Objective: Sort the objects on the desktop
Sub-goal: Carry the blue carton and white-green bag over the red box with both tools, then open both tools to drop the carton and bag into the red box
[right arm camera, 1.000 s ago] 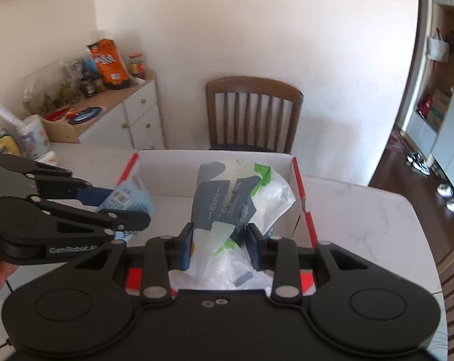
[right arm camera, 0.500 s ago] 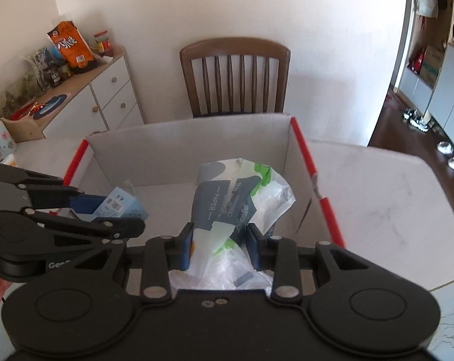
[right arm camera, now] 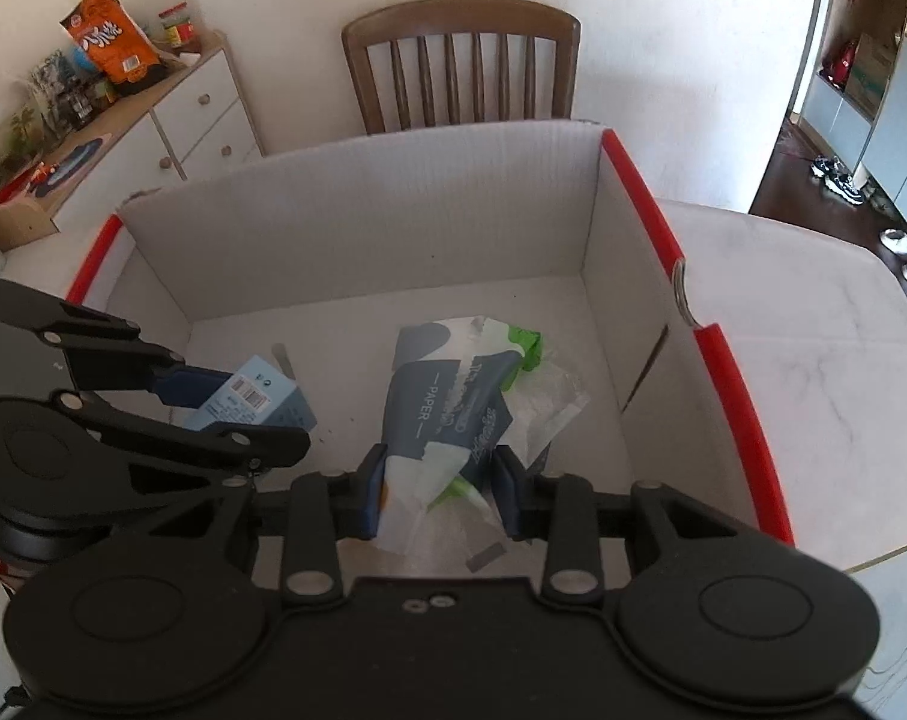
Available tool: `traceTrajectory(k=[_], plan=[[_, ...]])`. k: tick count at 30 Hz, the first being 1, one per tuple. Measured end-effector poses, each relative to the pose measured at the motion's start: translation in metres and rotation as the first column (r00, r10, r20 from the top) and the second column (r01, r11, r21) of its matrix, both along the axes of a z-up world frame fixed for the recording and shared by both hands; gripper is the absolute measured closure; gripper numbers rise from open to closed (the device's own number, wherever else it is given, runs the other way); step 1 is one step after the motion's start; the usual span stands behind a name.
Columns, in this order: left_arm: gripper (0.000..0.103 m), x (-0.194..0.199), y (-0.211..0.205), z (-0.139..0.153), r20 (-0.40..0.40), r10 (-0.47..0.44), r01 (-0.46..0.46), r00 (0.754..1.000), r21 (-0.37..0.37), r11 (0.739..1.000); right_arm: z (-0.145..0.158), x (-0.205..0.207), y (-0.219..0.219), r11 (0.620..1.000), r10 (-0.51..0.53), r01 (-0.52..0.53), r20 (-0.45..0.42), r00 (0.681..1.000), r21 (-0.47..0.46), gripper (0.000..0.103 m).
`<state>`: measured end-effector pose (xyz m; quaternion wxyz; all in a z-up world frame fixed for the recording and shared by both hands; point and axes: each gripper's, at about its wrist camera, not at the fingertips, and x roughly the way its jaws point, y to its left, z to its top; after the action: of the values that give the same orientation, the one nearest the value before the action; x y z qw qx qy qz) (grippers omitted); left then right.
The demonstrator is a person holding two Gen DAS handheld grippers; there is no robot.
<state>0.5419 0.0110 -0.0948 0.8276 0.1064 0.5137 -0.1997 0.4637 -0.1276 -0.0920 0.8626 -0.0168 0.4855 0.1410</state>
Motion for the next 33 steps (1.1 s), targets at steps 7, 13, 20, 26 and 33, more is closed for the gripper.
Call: traceTrajectory(k=[7,13,20,26,33], plan=[[0.072,0.007,0.005,-0.008,-0.049,0.025,-0.025,0.998,-0.004,1.0,-0.004,-0.002,0.001,0.999,0.019,-0.019,-0.01,1.0,-0.033,0.067],[0.072,0.013,0.006,-0.015,-0.099,0.055,-0.052,0.994,0.031,0.998,-0.01,-0.001,0.006,0.998,0.018,-0.019,-0.018,1.0,-0.067,0.065],[0.072,0.011,0.007,-0.013,-0.086,0.063,-0.059,0.994,0.051,0.997,-0.01,-0.005,0.008,0.996,0.031,-0.032,-0.021,0.999,-0.082,0.05],[0.072,0.005,0.017,-0.001,-0.069,0.086,-0.086,0.994,0.007,0.996,0.002,-0.013,0.006,0.997,0.032,-0.031,0.022,0.999,-0.077,0.035],[0.068,-0.013,0.018,0.027,-0.034,0.097,-0.098,0.995,-0.054,0.994,0.024,-0.025,-0.002,0.999,0.031,-0.029,0.051,0.998,-0.025,0.035]])
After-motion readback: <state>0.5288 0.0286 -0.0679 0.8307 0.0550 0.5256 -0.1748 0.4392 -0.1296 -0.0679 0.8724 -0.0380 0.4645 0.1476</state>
